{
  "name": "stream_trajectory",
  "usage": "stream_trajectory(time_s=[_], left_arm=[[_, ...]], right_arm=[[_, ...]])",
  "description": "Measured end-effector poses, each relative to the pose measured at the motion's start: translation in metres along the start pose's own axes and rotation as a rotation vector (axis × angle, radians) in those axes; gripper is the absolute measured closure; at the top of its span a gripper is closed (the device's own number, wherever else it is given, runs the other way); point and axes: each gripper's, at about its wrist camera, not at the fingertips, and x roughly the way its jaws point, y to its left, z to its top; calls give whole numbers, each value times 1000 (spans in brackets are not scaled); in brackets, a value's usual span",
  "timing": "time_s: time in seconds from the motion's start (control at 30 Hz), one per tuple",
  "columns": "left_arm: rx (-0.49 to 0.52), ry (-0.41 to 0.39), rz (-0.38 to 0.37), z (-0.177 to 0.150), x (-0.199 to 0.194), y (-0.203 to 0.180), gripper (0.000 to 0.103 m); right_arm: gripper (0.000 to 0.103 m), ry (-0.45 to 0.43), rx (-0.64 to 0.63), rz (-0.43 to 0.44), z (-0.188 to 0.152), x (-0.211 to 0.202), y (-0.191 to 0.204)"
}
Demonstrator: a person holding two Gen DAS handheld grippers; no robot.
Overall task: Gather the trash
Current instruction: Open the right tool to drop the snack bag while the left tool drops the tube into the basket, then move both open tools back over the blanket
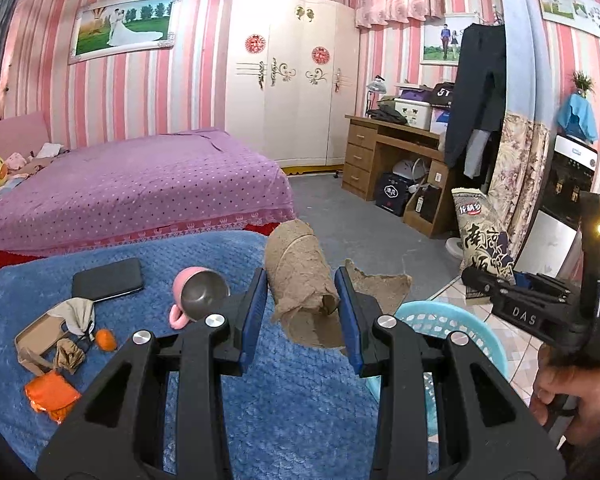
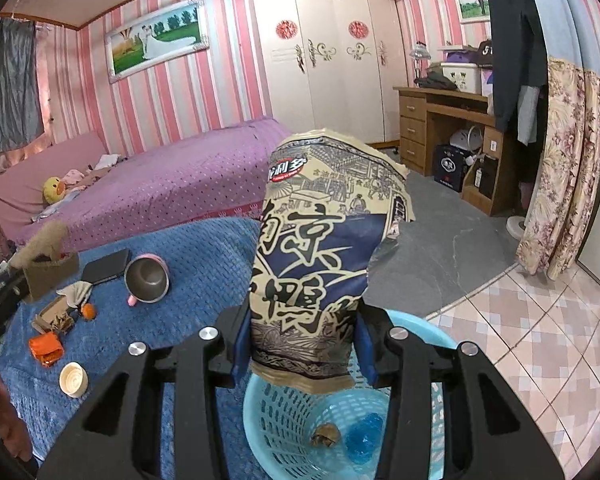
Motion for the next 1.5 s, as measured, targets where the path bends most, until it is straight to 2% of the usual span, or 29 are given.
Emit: stream_trajectory(time_s=[0.1,0.17,0.27,0.33,0.43,0.7,0.77,0.87,0.97,1.13,1.3,1.5], left_arm=[[-4,5,-21,1,5,-9,70],[4,7,-33,1,8,-16,70],[10,12,-49,1,13,-25,69],[12,18,-62,0,16,-31,69],[16,30,-81,-2,23,-42,69],[33,71,-164,-11,46,-81,68],[34,90,-187,-14,53,-90,57],[33,107,-201,-17,62,-105,46],[44,111,-210,-17,67,-114,43],[11,108,-180,-16,64,-95,41],[6,86,-97,-15,40,-48,41],[-26,54,111,-25,-9,56,38]], right_arm=[[56,8,9,-4,-1,1,-5],[42,9,14,-20,-1,2,-9],[39,1,42,-34,-1,0,-18],[33,-12,60,-52,0,-3,-23],[30,-33,80,-58,2,-9,-28],[29,-106,168,-106,4,-25,-51],[29,-111,188,-112,3,-26,-59],[29,-102,200,-121,2,-23,-71],[29,-106,206,-124,3,-25,-77],[29,-108,185,-113,6,-23,-69],[29,-123,127,-59,7,-24,-40],[28,-108,25,60,4,-15,28]])
